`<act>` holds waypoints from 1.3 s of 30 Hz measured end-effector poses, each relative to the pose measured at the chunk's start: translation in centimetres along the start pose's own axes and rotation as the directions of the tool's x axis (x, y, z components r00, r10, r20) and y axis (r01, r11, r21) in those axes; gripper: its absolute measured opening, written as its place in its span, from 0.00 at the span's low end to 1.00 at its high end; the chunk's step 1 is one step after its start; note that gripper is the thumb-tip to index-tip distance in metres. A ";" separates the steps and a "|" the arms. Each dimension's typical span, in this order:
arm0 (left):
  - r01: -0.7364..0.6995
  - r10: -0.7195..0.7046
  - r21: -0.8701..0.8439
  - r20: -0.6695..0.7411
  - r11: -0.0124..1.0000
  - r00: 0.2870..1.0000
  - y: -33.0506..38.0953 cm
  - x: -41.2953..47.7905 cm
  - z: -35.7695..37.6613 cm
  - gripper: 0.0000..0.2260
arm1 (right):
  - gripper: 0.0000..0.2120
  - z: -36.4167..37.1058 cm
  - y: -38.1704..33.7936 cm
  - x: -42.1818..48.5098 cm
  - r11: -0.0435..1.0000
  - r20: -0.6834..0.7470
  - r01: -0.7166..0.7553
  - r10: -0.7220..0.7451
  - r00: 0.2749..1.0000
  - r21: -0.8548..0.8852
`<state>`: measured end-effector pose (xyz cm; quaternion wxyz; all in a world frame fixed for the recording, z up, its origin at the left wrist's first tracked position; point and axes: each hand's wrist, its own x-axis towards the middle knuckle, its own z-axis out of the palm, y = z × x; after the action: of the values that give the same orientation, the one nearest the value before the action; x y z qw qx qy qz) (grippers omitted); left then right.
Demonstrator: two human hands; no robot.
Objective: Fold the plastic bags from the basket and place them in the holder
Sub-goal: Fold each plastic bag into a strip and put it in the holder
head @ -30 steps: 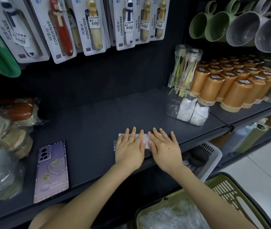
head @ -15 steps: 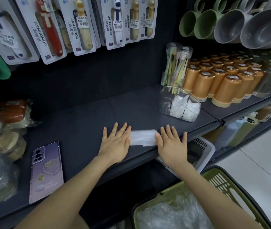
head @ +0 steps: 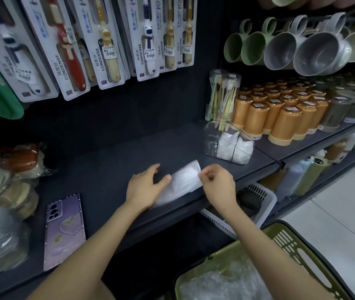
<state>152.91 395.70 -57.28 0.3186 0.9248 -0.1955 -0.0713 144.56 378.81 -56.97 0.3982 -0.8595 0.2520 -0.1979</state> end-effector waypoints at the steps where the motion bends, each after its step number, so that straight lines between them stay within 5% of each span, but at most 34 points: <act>1: -0.040 0.039 0.021 0.055 0.999 0.998 0.6 0.0 -0.3 0.25 | 0.04 -0.8 -0.4 0.1 1.000 0.046 0.028 -0.028 0.999 0.003; 4: -0.021 0.089 -0.238 0.279 0.971 0.956 2.3 0.0 -0.8 0.07 | 0.07 -3.0 -1.4 1.0 0.991 0.182 0.123 -0.131 0.975 0.057; 8: 0.087 0.101 -0.477 0.354 0.875 0.930 3.2 -0.7 -0.9 0.05 | 0.05 -5.3 -2.5 2.0 0.977 0.269 0.185 -0.207 0.941 0.105; 14: 0.245 -0.006 -0.730 0.314 0.639 0.949 3.8 -2.6 -0.5 0.11 | 0.15 -5.0 -1.7 -0.7 0.831 0.478 -0.274 0.011 0.878 0.484; 18: 0.317 -0.051 -0.798 0.340 0.512 0.939 3.9 -3.4 0.1 0.11 | 0.08 -3.2 -1.2 -2.6 0.766 0.490 -0.328 0.020 0.872 0.552; 24: 0.368 -0.083 -0.822 0.370 0.433 0.925 3.7 -3.9 0.1 0.11 | 0.06 -2.7 -1.3 -3.1 0.771 0.364 -0.147 -0.117 0.924 0.620; 29: 0.507 -0.007 -0.821 0.524 0.265 0.852 3.3 -3.7 -1.4 0.16 | 0.13 -2.8 -0.6 -2.6 0.832 0.138 0.304 -0.407 0.903 0.464; 31: 0.525 0.039 -0.785 0.567 0.329 0.823 3.0 -3.4 -1.9 0.22 | 0.12 -2.9 0.0 -2.4 0.789 0.079 0.499 -0.558 0.826 0.357; 34: 0.436 0.126 -0.745 0.563 0.504 0.817 3.0 -3.3 -2.2 0.17 | 0.11 -3.0 0.7 -1.9 0.724 0.063 0.638 -0.673 0.737 0.263; 37: 0.346 0.090 -0.692 0.510 0.633 0.856 3.4 -2.6 -2.1 0.18 | 0.12 -3.6 1.3 -1.4 0.739 0.102 0.602 -0.653 0.751 0.302; 39: 0.236 0.080 -0.641 0.423 0.730 0.903 3.9 -2.2 -2.0 0.15 | 0.14 -4.3 1.4 -1.1 0.793 0.183 0.449 -0.555 0.811 0.412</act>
<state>150.20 394.93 -53.30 0.5800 0.7134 -0.1798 -0.3497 140.96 376.17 -55.57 0.5093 -0.8300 -0.0896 -0.2090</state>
